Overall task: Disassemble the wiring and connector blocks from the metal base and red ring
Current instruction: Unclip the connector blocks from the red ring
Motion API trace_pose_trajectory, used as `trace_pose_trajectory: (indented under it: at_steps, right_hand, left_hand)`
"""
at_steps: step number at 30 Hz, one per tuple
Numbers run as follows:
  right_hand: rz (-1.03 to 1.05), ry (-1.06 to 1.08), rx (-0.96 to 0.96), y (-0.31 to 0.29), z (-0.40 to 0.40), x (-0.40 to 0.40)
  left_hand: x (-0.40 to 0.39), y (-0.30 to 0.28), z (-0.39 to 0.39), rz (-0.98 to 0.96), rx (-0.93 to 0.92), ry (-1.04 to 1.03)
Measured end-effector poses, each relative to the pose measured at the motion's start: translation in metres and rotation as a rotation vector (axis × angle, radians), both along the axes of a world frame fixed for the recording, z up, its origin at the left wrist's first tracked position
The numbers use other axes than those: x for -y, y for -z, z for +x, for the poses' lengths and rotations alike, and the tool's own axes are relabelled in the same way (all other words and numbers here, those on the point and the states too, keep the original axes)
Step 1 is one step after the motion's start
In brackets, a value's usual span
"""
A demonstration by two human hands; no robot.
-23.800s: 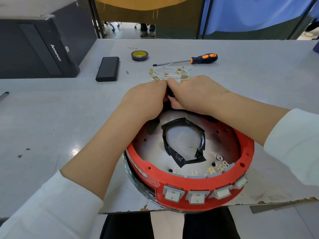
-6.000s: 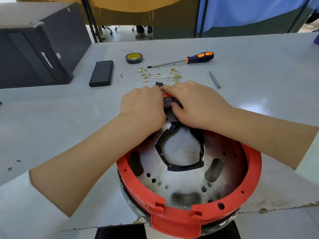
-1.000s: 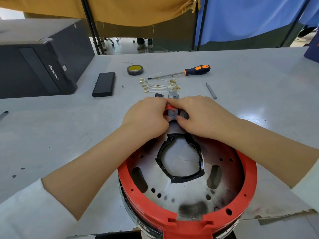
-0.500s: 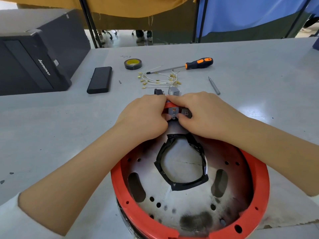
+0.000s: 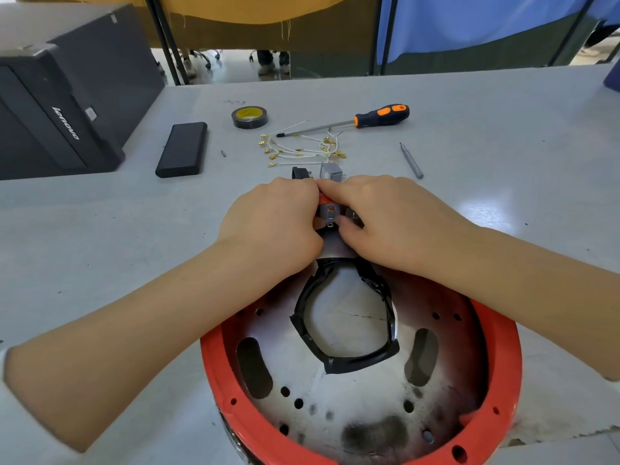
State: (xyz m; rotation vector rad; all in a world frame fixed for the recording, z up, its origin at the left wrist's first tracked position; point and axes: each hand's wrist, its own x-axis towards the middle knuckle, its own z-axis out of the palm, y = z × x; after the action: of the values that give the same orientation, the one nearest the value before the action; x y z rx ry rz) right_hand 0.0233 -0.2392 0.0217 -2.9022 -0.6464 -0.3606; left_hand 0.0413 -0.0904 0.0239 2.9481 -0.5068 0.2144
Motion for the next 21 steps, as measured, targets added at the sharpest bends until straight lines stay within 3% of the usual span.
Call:
trace_pose_trajectory:
  at_steps: [13,21]
  right_hand:
    - [-0.015,0.02,-0.003,-0.004,0.0,-0.003]
    - [0.084,-0.019,-0.083,-0.009,-0.002,-0.001]
  left_hand:
    - [-0.001,-0.003,-0.001,-0.015,-0.016,0.006]
    - [-0.007,0.001,-0.001,-0.096,-0.073,0.049]
